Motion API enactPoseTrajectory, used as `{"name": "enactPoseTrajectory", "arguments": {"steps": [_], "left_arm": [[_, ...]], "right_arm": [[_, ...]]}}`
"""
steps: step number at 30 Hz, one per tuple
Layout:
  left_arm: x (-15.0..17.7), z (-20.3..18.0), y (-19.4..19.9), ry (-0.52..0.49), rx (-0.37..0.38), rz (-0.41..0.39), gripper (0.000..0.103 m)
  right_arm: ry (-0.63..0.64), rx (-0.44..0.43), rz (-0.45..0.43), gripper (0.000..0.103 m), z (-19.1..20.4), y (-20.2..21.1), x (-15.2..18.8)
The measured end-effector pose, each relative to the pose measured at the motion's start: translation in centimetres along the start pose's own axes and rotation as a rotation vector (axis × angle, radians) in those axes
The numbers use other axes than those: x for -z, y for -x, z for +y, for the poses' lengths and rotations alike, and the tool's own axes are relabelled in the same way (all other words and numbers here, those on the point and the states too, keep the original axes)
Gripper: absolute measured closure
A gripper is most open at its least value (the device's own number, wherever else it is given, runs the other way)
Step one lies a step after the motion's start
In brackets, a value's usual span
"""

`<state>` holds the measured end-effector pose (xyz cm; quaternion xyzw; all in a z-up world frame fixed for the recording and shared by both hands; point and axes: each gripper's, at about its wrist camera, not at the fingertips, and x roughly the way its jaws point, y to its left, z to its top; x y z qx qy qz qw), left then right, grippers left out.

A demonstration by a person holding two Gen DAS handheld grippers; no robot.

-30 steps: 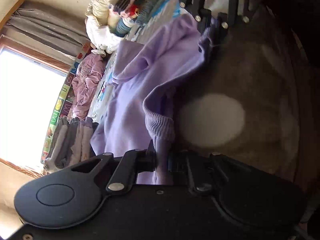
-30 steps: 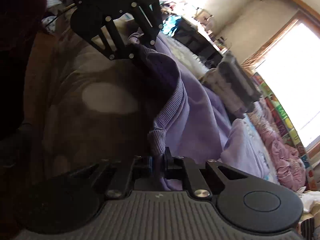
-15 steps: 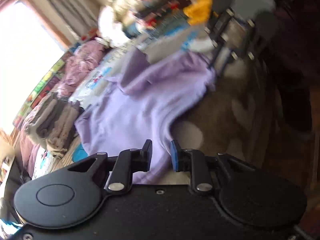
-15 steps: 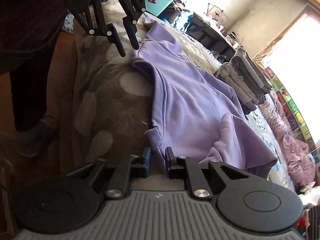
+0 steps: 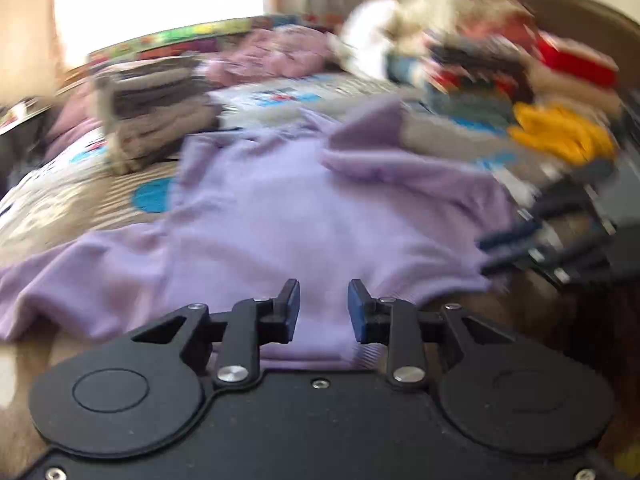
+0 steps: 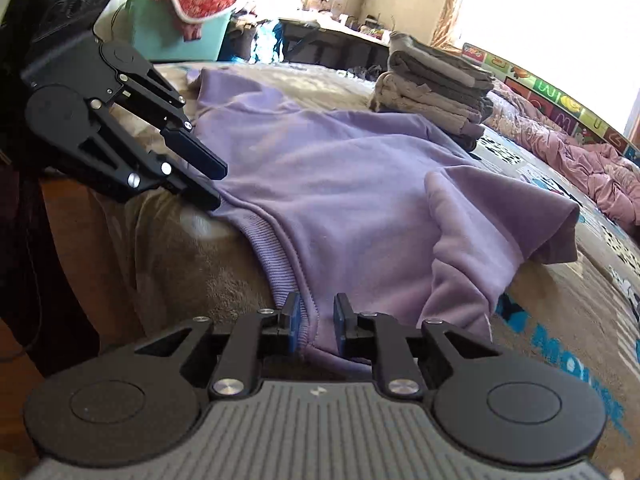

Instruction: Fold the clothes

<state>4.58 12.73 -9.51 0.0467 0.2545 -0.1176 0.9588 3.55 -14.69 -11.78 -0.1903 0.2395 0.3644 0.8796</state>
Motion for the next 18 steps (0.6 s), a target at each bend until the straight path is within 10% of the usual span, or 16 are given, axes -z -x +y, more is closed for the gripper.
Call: {"name": "enactPoseTrajectory", "arguments": {"steps": [7, 14, 16, 18], "left_arm": [[2.1, 18.4, 3.6, 0.991, -0.289, -0.172, 0.058], [1.9, 24.9, -2.0, 1.079, -0.343, -0.085, 0.062], [1.6, 24.8, -3.0, 0.989, -0.37, -0.103, 0.092], [1.0, 24.8, -1.5, 0.943, -0.402, -0.21, 0.101]], "right_arm": [[-0.183, 0.006, -0.111, 0.082, -0.9, 0.6, 1.2], [-0.185, -0.007, -0.11, 0.059, 0.1, -0.1, 2.2], [-0.181, -0.002, -0.107, 0.057, 0.4, -0.4, 2.3], [-0.185, -0.001, -0.106, 0.056, 0.4, -0.5, 2.4]]}}
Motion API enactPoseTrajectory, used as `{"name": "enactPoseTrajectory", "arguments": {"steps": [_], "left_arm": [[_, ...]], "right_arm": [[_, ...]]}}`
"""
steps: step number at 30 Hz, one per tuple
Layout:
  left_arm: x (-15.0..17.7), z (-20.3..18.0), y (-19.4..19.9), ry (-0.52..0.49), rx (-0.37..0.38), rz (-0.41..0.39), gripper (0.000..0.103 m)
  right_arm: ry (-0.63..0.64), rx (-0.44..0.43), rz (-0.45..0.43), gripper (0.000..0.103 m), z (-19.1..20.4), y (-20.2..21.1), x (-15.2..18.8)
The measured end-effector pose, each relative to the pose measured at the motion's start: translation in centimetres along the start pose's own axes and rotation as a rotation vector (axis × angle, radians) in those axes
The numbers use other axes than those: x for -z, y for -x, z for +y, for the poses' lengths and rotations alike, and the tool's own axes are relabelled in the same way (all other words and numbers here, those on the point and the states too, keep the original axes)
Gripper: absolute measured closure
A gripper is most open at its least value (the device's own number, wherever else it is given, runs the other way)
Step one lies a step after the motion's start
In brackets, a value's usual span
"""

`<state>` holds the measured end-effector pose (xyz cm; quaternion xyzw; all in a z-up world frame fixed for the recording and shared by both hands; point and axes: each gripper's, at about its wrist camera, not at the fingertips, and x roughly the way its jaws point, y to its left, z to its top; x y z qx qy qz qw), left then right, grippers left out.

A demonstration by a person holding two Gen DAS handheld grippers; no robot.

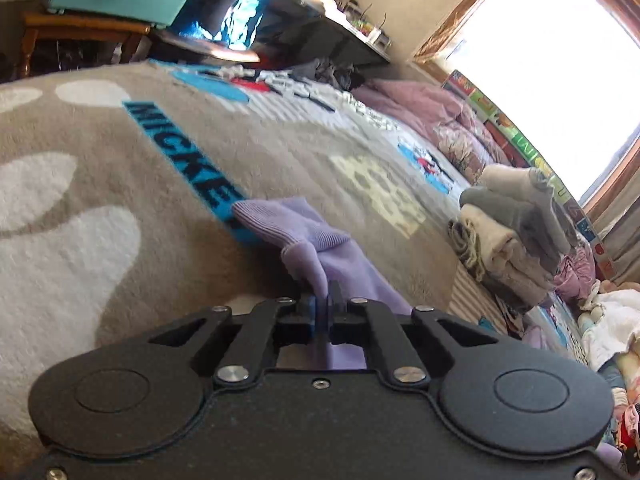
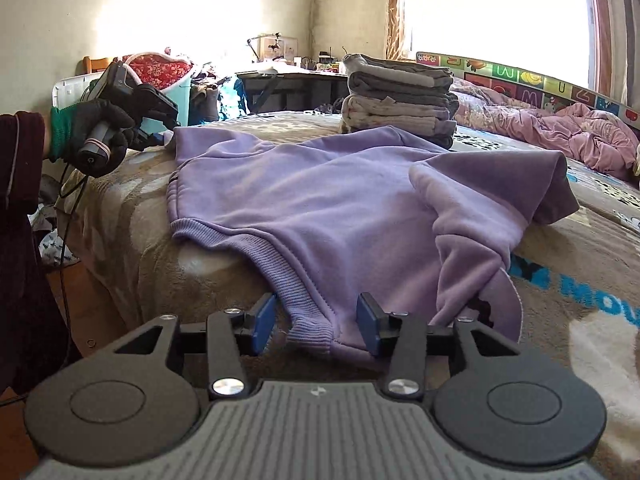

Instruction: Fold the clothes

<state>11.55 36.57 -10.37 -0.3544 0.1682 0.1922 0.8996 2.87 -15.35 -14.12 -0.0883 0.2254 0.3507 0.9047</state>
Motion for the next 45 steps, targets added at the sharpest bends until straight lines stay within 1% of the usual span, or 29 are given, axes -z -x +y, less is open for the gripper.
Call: {"name": "enactPoseTrajectory", "arguments": {"steps": [1, 4, 6, 7, 9, 10, 11, 12, 14, 16, 17, 19, 20, 22, 23, 24, 27, 30, 31, 34, 36, 37, 40, 43, 44, 45], "left_arm": [[-0.8, 0.0, 0.6, -0.002, 0.026, -0.058, 0.101], [-2.1, -0.6, 0.9, -0.143, -0.018, -0.102, 0.1], [-1.5, -0.1, -1.4, -0.204, -0.066, -0.037, 0.1], [-1.1, -0.1, -2.1, -0.237, -0.11, -0.014, 0.097], [-0.2, -0.3, -3.3, -0.298, -0.194, 0.021, 0.088], [-0.1, -0.8, -2.5, -0.318, -0.209, -0.023, 0.083], [0.0, -1.6, -1.8, -0.356, -0.226, -0.069, 0.068], [0.1, -2.4, -1.0, -0.393, -0.24, -0.114, 0.055], [0.5, -3.8, 0.1, -0.441, -0.242, -0.171, 0.055], [1.2, -5.2, 1.0, -0.458, -0.174, -0.168, 0.055], [1.8, -5.9, 1.4, -0.456, -0.138, -0.149, 0.055], [3.3, -7.9, 1.8, -0.465, -0.008, -0.069, 0.051], [4.6, -9.3, 2.0, -0.491, 0.061, -0.031, 0.048], [7.1, -12.2, 2.5, -0.549, 0.194, 0.043, 0.046], [8.4, -13.6, 2.8, -0.568, 0.259, 0.078, 0.046], [9.2, -14.7, 3.0, -0.576, 0.296, 0.097, 0.045], [11.7, -18.0, 3.3, -0.612, 0.373, 0.139, 0.045], [13.1, -19.6, 3.0, -0.625, 0.396, 0.169, 0.041], [13.5, -19.8, 2.7, -0.626, 0.407, 0.185, 0.04], [14.2, -20.1, 2.0, -0.621, 0.395, 0.201, 0.04], [14.5, -20.1, 1.3, -0.601, 0.392, 0.224, 0.04], [14.6, -20.1, 1.1, -0.592, 0.388, 0.233, 0.04], [15.1, -20.0, 0.6, -0.602, 0.391, 0.255, 0.04], [15.4, -19.8, 0.2, -0.63, 0.383, 0.261, 0.04], [15.4, -19.7, 0.1, -0.638, 0.38, 0.263, 0.04], [15.5, -19.5, -0.1, -0.64, 0.377, 0.266, 0.04]], "right_arm": [[0.002, 0.0, 0.0, 0.056, 0.0, 0.0, 0.1], [0.007, -0.002, 0.003, 0.056, 0.0, -0.2, 0.2], [0.007, -0.002, 0.007, 0.054, 0.1, -0.4, 0.2], [0.01, 0.0, 0.009, 0.052, 0.2, -0.5, 0.3], [0.023, 0.005, 0.011, 0.051, 0.4, -0.6, 0.3], [0.029, 0.008, 0.012, 0.05, 0.5, -0.7, 0.3], [0.032, 0.009, 0.012, 0.05, 0.6, -0.7, 0.3], [0.03, 0.009, 0.011, 0.05, 0.6, -0.6, 0.4], [0.03, 0.01, 0.013, 0.05, 0.6, -0.6, 0.4], [0.039, 0.014, 0.018, 0.05, 0.7, -0.5, 0.2], [0.047, 0.016, 0.019, 0.05, 0.9, -0.3, 0.0], [0.07, 0.015, 0.01, 0.05, 1.5, 0.4, -0.5], [0.082, 0.006, -0.012, 0.05, 1.9, 0.9, -0.7], [0.098, -0.005, -0.07, 0.052, 2.6, 2.3, -1.5], [0.07, -0.003, -0.101, 0.052, 2.3, 2.9, -2.1], [0.019, 0.001, -0.129, 0.052, 1.8, 3.4, -2.7], [-0.188, 0.052, -0.183, 0.05, -2.2, 4.1, -4.6], [-0.41, 0.131, -0.173, 0.05, -8.2, 3.2, -6.4], [-0.463, 0.143, -0.162, 0.05, -10.2, 2.7, -6.9], [-0.571, 0.18, -0.145, 0.05, -15.4, 0.5, -8.5], [-0.661, 0.167, -0.14, 0.05, -18.5, -1.3, -9.2], [-0.699, 0.163, -0.135, 0.047, -19.8, -2.2, -9.3], [-0.779, 0.17, -0.114, 0.044, -22.5, -5.1, -9.4], [-0.84, 0.133, -0.096, 0.045, -24.2, -8.0, -9.4], [-0.851, 0.114, -0.092, 0.047, -24.5, -8.7, -9.5], [-0.852, 0.108, -0.092, 0.062, -24.7, -9.4, -9.6]]}}
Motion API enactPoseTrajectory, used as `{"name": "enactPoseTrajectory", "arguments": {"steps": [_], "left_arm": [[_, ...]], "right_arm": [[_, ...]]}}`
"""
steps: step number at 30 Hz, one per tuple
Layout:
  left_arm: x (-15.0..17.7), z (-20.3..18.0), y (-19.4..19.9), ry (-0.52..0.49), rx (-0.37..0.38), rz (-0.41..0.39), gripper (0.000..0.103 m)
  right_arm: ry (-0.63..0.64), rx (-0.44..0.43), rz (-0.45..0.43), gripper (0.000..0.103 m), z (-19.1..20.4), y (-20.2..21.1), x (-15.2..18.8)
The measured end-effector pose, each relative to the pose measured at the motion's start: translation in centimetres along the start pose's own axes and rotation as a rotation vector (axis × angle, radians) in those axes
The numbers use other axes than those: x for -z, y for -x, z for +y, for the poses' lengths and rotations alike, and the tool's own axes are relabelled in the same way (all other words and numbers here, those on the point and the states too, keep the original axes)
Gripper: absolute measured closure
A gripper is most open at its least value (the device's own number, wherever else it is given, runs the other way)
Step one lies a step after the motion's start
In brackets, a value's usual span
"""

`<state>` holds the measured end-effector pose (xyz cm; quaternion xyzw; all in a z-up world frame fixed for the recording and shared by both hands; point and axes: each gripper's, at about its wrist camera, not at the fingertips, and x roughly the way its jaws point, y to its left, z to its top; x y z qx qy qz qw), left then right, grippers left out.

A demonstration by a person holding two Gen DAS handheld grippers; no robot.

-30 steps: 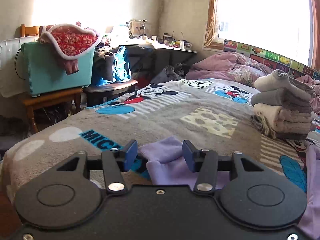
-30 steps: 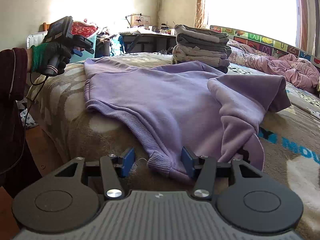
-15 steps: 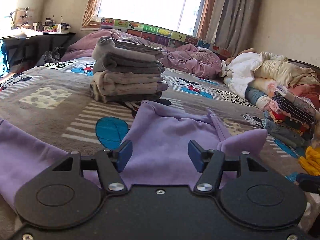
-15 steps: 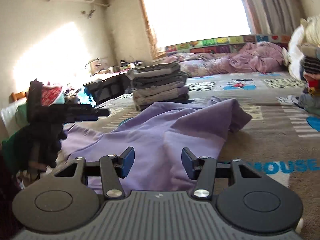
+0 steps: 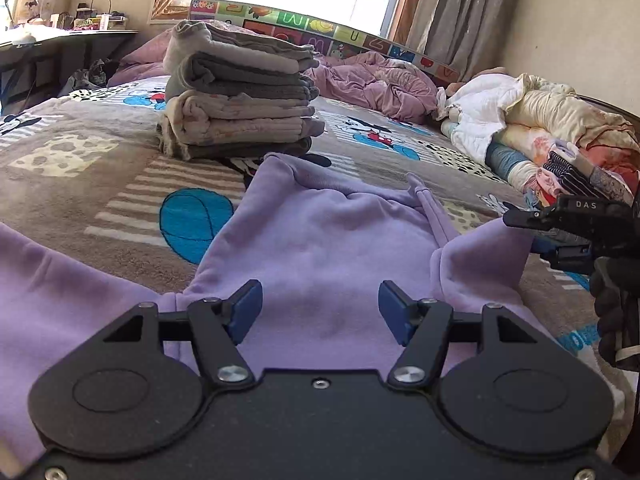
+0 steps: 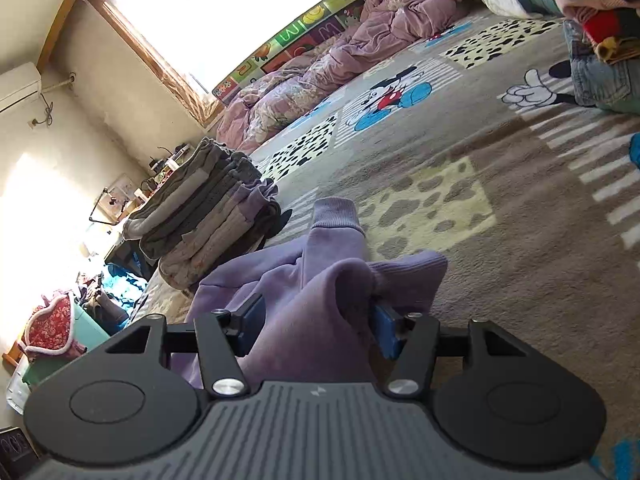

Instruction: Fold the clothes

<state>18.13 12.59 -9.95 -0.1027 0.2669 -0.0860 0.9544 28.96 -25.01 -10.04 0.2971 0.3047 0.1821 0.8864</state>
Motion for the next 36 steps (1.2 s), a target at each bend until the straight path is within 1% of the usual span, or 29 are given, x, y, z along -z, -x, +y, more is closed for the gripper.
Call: {"name": "enactPoseTrajectory", "arguments": {"steps": [1, 2, 3, 4, 6, 8, 12, 15, 17, 18, 19, 20, 21, 22, 23, 24, 25, 27, 29, 32, 34, 36], "left_arm": [[0.1, 0.2, -0.1, 0.001, -0.002, 0.005, 0.04], [0.1, 0.5, -0.1, 0.006, -0.003, 0.009, 0.04], [0.2, 0.7, -0.2, 0.012, -0.004, 0.013, 0.04], [0.2, 0.9, -0.3, 0.018, -0.005, 0.017, 0.04], [0.2, 1.1, -0.2, 0.018, -0.004, 0.018, 0.04], [0.1, 1.0, 0.0, 0.01, -0.001, 0.012, 0.04], [0.0, 0.4, 0.4, -0.003, 0.008, 0.005, 0.04], [-0.1, 0.0, 0.8, -0.011, 0.016, -0.005, 0.039], [-0.1, -0.3, 1.0, -0.017, 0.018, -0.009, 0.039], [-0.1, -0.4, 1.0, -0.019, 0.018, -0.01, 0.039], [0.0, -0.6, 1.1, -0.021, 0.019, -0.011, 0.039], [0.0, -0.7, 1.2, -0.023, 0.019, -0.012, 0.039], [0.0, -0.9, 1.2, -0.025, 0.019, -0.012, 0.039], [0.0, -1.0, 1.2, -0.025, 0.021, -0.013, 0.039], [0.0, -1.2, 1.3, -0.025, 0.022, -0.013, 0.039], [0.1, -1.3, 1.3, -0.024, 0.023, -0.014, 0.039], [0.1, -1.4, 1.3, -0.025, 0.025, -0.014, 0.039], [0.0, -1.8, 1.1, -0.03, 0.025, -0.013, 0.039], [0.0, -2.2, 0.7, -0.035, 0.025, -0.009, 0.039], [-0.1, -2.9, 0.1, -0.044, 0.03, -0.002, 0.039], [-0.2, -3.3, -0.1, -0.051, 0.037, -0.003, 0.039], [-0.3, -3.7, -0.3, -0.058, 0.043, -0.006, 0.039]], "right_arm": [[0.01, 0.001, -0.006, 0.084, 0.1, -0.4, -0.1], [0.014, -0.005, -0.015, 0.089, 0.2, -0.3, -0.2], [0.016, -0.012, -0.034, 0.091, 0.2, 0.0, -0.2], [0.019, -0.02, -0.052, 0.096, 0.3, 0.3, -0.2], [0.021, -0.032, -0.104, 0.096, 0.4, 2.0, -0.3], [0.025, -0.034, -0.17, 0.096, 0.3, 4.7, -0.5], [0.036, 0.001, -0.304, 0.096, -0.8, 11.2, -0.8], [0.073, 0.068, -0.396, 0.096, -1.8, 15.8, -0.5], [0.1, 0.141, -0.436, 0.096, -2.9, 18.5, 0.3], [0.105, 0.189, -0.427, 0.096, -3.8, 18.9, 0.8], [0.112, 0.257, -0.405, 0.096, -5.0, 19.1, 1.4], [0.094, 0.318, -0.367, 0.096, -6.8, 19.0, 2.0], [0.034, 0.356, -0.314, 0.095, -9.1, 18.7, 2.7], [-0.037, 0.376, -0.264, 0.09, -11.2, 18.3, 3.4], [-0.095, 0.389, -0.229, 0.089, -12.8, 18.2, 4.1], [-0.123, 0.387, -0.229, 0.085, -13.7, 18.5, 4.8], [-0.126, 0.379, -0.246, 0.081, -14.0, 18.9, 5.4], [-0.105, 0.365, -0.268, 0.079, -14.1, 19.7, 6.0], [-0.097, 0.363, -0.281, 0.079, -14.4, 20.2, 5.9], [-0.196, 0.38, -0.368, 0.086, -15.7, 22.6, 5.5], [-0.281, 0.436, -0.44, 0.099, -17.1, 25.1, 5.4], [-0.361, 0.462, -0.496, 0.099, -19.0, 27.1, 5.4]]}}
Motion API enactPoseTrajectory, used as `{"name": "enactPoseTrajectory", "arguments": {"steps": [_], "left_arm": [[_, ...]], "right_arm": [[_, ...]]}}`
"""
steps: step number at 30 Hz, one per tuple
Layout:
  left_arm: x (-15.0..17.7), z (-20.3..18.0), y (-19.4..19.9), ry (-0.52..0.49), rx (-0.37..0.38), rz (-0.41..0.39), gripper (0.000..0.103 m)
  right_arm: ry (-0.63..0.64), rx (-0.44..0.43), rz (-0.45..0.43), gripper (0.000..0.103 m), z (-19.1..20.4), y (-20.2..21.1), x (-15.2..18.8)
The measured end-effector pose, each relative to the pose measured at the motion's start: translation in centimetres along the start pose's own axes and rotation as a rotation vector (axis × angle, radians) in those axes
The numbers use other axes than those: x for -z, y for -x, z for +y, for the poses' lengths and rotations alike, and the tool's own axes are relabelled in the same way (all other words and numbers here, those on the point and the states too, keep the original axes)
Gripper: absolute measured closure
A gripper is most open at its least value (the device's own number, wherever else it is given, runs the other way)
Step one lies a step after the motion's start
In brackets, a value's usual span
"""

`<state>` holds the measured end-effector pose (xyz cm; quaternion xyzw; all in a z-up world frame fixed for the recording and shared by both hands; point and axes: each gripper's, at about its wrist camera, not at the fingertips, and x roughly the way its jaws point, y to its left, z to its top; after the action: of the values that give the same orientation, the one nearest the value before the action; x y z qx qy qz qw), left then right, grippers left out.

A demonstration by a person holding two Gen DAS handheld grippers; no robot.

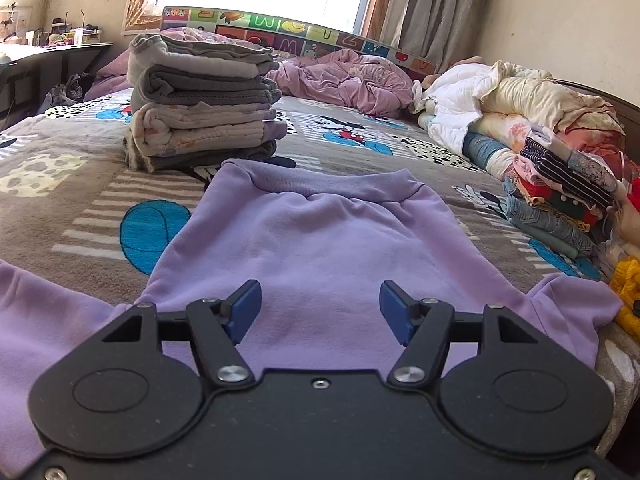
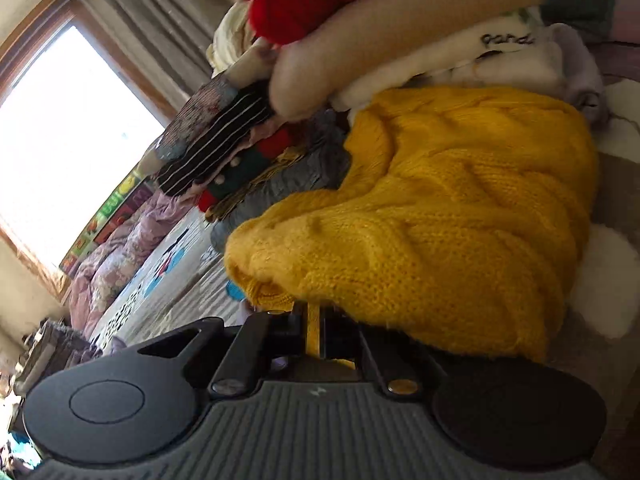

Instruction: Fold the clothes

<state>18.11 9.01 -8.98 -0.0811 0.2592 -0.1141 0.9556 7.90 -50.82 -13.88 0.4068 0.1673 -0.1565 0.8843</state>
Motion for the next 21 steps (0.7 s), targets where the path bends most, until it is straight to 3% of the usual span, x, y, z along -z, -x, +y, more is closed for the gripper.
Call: {"name": "enactPoseTrajectory", "arguments": {"steps": [2, 5, 8, 10, 12, 15, 17, 21], "left_arm": [[-0.1, -0.3, -0.2, -0.006, 0.006, -0.002, 0.039], [-0.1, -0.5, -0.5, -0.005, 0.011, 0.001, 0.038], [-0.2, -0.8, -0.5, -0.01, 0.012, -0.002, 0.038], [-0.1, -0.8, -0.6, -0.005, 0.01, 0.0, 0.038], [0.0, -0.9, -0.8, -0.008, 0.005, 0.007, 0.038], [0.3, -1.2, -0.9, -0.02, 0.002, 0.018, 0.038], [0.6, -1.3, -0.9, -0.03, 0.002, 0.022, 0.038], [0.8, -1.3, -0.7, -0.055, -0.004, 0.024, 0.038]], "right_arm": [[-0.055, 0.03, -0.02, 0.099, -1.4, 0.0, -1.2], [0.005, 0.068, 0.04, 0.096, -0.7, -0.5, -1.5], [0.074, 0.047, 0.087, 0.077, 1.2, 0.3, -0.2], [0.093, 0.006, 0.078, 0.051, 2.6, 1.5, 1.0], [0.121, -0.054, 0.103, 0.042, 4.3, 1.8, 2.2], [0.149, -0.105, 0.174, 0.038, 6.5, -0.4, 3.4], [0.102, -0.081, 0.205, 0.037, 7.0, -2.6, 3.5], [-0.215, -0.071, 0.196, 0.037, 4.4, -4.3, 3.9]]}}
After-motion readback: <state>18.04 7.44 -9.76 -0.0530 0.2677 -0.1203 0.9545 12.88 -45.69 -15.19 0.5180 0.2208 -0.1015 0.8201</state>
